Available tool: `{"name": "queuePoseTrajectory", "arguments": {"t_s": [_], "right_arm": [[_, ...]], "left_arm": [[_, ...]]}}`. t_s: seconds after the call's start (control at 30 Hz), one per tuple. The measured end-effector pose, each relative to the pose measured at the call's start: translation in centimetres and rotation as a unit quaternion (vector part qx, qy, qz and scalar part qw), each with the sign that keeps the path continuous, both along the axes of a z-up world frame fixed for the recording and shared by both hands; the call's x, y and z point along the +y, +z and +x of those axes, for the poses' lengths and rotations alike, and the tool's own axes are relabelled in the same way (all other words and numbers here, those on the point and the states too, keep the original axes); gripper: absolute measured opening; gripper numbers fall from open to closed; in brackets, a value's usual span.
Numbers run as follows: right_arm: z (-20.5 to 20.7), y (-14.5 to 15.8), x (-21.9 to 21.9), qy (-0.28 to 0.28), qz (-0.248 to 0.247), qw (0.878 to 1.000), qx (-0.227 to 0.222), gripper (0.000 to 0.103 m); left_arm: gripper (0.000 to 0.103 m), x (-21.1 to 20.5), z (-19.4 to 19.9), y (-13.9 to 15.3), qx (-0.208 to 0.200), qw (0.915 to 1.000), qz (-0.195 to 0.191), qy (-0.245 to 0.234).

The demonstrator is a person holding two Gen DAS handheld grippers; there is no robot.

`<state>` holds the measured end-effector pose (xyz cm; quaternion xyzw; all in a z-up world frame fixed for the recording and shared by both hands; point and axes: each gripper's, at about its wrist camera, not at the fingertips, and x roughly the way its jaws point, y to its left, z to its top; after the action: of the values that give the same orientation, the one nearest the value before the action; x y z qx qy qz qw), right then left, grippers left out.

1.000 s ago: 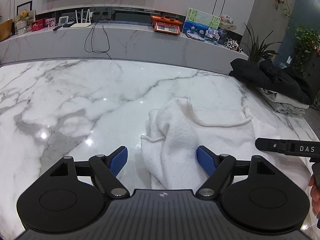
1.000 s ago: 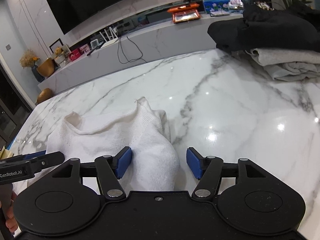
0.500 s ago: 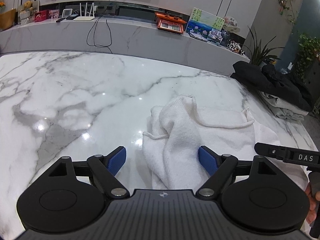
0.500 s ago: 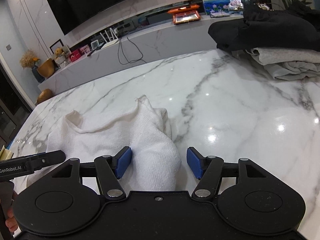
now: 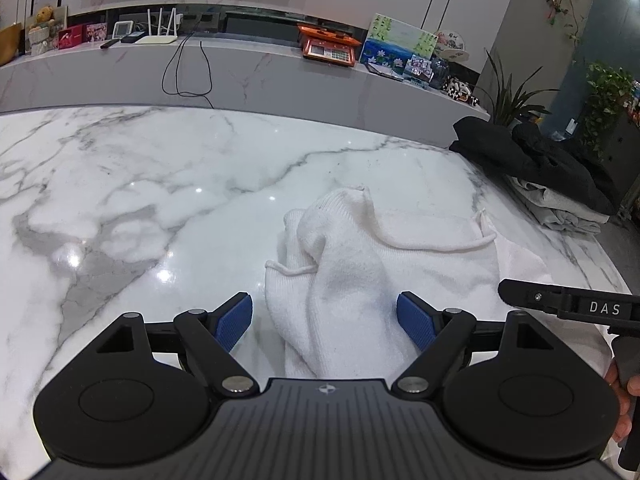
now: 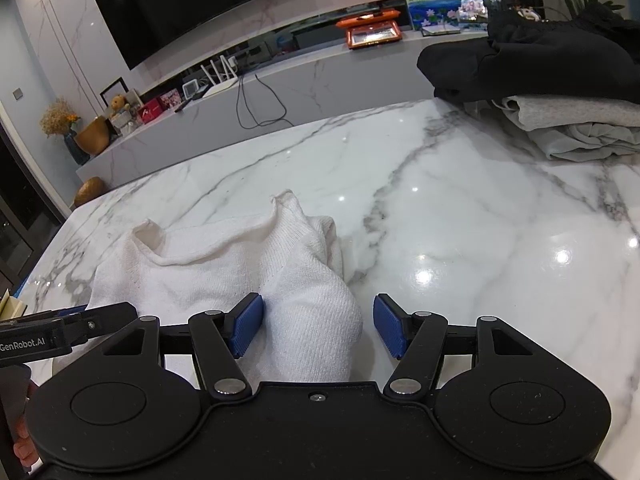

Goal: Fold clothes
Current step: 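Close both grippers on the white garment bundle from its sides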

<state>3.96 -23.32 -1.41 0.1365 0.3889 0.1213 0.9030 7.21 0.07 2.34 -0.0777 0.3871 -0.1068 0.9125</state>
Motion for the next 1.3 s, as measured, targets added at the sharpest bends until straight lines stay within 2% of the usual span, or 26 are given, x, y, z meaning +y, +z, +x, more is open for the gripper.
{"name": "queuePoseTrajectory", "arguments": {"t_s": [0.57,0.73,1.3], "right_arm": [[0.16,-0.06,0.08,0.005,-0.003,1.0,-0.001,0.06],[0.24,-0.1,0.04,0.007,-0.002,1.0,-0.001,0.06],[0.29,-0.16,0.59,0.025,-0.009,1.0,-0.004,0.06]], "left_arm": [[0.079,0.39,0.13,-0.26,0.001,0.9999,-0.011,0.001],[0.081,0.88,0.42,-0.79,0.015,0.9994,-0.03,0.009],[0.079,0.17,0.25,-0.77,0.013,0.9999,-0.006,-0.006]]}}
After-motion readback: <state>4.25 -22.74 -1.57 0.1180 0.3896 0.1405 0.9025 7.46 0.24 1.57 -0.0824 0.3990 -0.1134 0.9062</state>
